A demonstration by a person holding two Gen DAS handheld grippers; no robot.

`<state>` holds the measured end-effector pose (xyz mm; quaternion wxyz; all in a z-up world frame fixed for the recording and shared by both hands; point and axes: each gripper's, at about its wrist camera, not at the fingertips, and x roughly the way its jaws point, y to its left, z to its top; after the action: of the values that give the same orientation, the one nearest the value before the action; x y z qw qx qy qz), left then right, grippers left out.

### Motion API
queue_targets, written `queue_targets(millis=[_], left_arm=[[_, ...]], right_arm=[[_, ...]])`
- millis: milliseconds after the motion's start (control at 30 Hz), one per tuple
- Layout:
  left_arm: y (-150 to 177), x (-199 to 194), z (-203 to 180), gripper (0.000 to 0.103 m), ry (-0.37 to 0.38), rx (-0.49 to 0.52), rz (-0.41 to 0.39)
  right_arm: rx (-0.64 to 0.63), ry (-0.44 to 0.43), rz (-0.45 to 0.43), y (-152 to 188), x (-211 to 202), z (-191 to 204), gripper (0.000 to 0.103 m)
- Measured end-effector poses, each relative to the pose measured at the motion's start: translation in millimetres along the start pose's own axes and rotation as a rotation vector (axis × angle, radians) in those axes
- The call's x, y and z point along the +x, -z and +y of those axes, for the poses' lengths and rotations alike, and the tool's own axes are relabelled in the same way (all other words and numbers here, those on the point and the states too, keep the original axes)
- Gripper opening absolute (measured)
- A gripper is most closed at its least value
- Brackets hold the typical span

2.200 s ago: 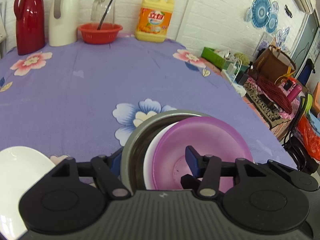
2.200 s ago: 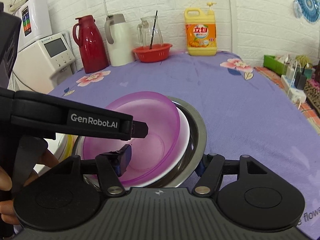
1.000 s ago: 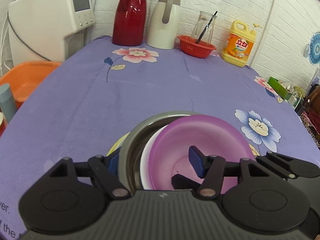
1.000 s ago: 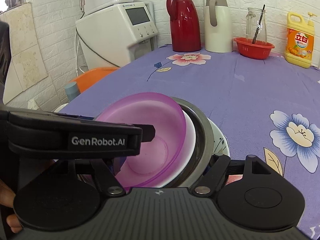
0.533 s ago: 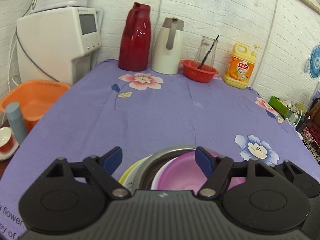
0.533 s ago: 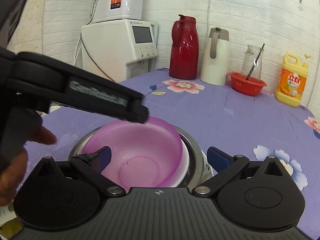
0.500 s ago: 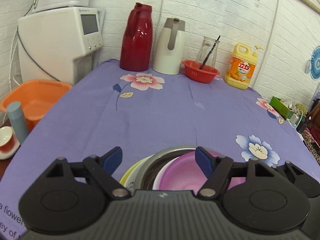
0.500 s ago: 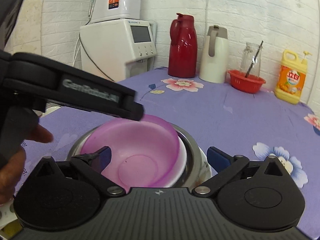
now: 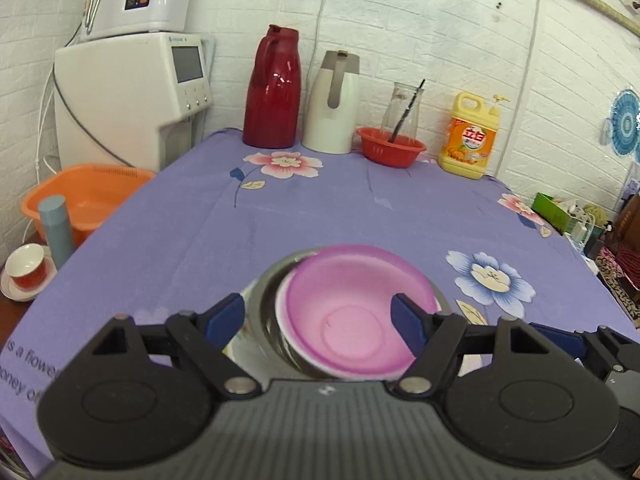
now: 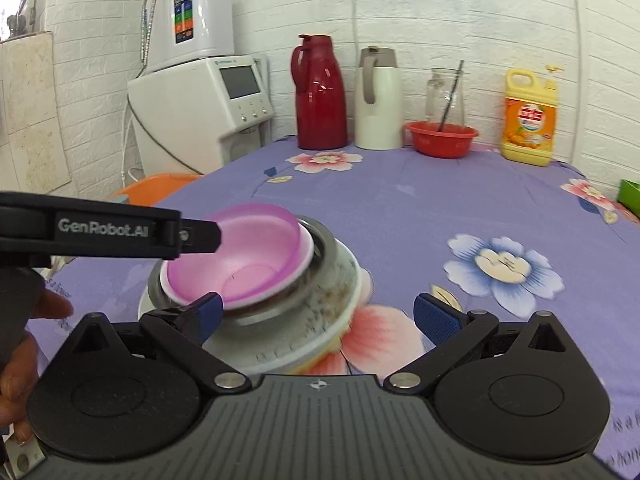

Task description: Organize plates and bowls

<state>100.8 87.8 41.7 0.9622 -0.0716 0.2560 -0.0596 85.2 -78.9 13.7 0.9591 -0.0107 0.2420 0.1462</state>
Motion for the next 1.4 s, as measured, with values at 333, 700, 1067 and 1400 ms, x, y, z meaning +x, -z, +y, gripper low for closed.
queue_targets(millis=[333, 700, 1067, 1400], left_arm=[[59.3, -25.8, -31.6, 0.074, 0.07, 0.052, 0.045], [95.8, -62.7, -42.7, 0.074, 0.073, 0.097, 0.038], [119.9, -85.0, -49.5, 0.074, 0.037, 0.16, -0.006], [118.0, -90.5, -49.0, 0.074, 0.012, 0.158, -0.033]], right_arm=[[0.08, 0.089, 0.03, 52.2, -36.8, -18.3, 0.103], [0.105, 0.129, 0.028, 92.3, -60.9, -16.2, 0.103], [0.059, 0.135, -0.022, 103.3, -80.5, -1.8, 0.103], [0.117, 0.131, -0.044, 103.5, -99.8, -10.6, 0.103]])
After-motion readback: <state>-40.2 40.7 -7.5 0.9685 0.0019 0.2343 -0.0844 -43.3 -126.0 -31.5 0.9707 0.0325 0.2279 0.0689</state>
